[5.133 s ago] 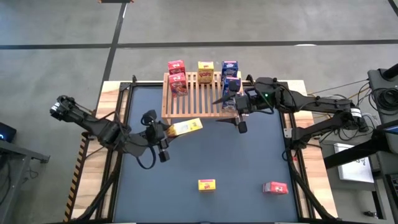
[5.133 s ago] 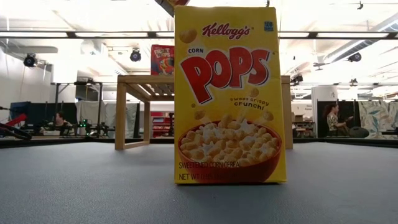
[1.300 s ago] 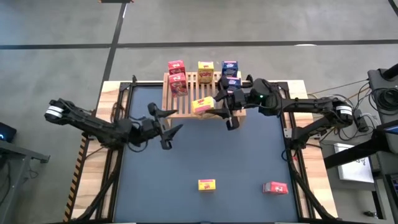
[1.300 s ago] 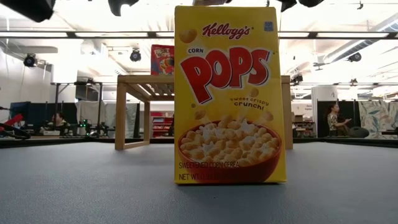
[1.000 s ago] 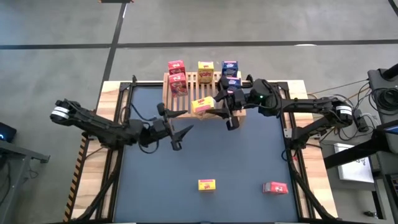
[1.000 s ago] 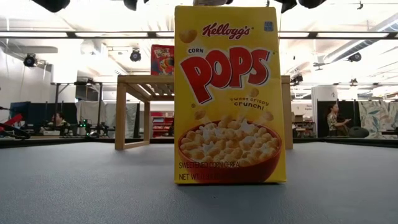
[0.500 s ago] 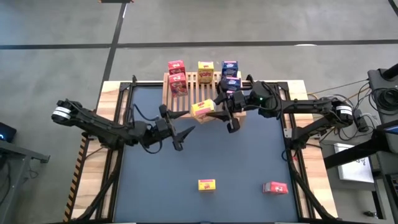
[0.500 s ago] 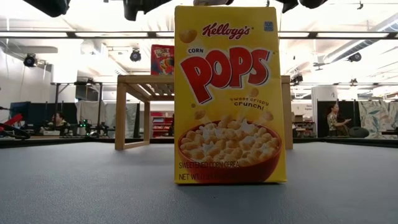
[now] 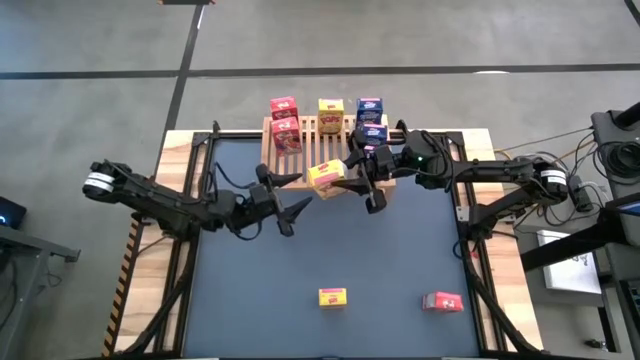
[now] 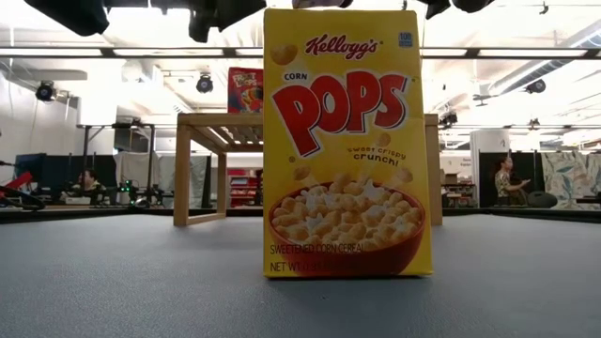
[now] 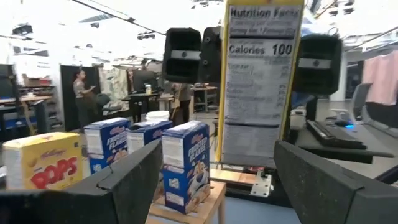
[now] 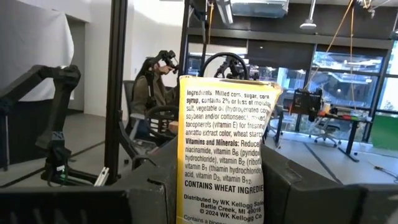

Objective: Stack cereal on shelf
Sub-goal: Put the left yellow cereal box on the shelf aligned with the yellow cereal box

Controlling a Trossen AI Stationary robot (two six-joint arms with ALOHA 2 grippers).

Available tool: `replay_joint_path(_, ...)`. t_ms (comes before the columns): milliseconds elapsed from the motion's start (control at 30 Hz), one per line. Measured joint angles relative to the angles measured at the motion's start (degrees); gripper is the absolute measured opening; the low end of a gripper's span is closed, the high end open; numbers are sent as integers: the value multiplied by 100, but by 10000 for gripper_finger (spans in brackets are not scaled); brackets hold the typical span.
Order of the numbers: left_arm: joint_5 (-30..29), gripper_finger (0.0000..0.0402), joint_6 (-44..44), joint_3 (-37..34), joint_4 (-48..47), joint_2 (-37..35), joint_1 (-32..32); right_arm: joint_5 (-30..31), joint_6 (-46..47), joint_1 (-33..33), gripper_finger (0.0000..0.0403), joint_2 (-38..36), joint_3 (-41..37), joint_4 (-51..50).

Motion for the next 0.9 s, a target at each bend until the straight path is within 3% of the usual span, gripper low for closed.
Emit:
replay_joint_path(433, 312, 293, -98, -7, 70, 22, 224, 15, 122, 17, 132, 10, -17, -1)
replay_joint_path(667, 1273, 294, -404, 14, 284, 282, 436, 20, 14, 37, 132, 148, -21, 1)
replay_joint_path(900, 1411, 328, -535, 24, 303, 473, 497, 49, -106, 37, 132, 234, -24, 1)
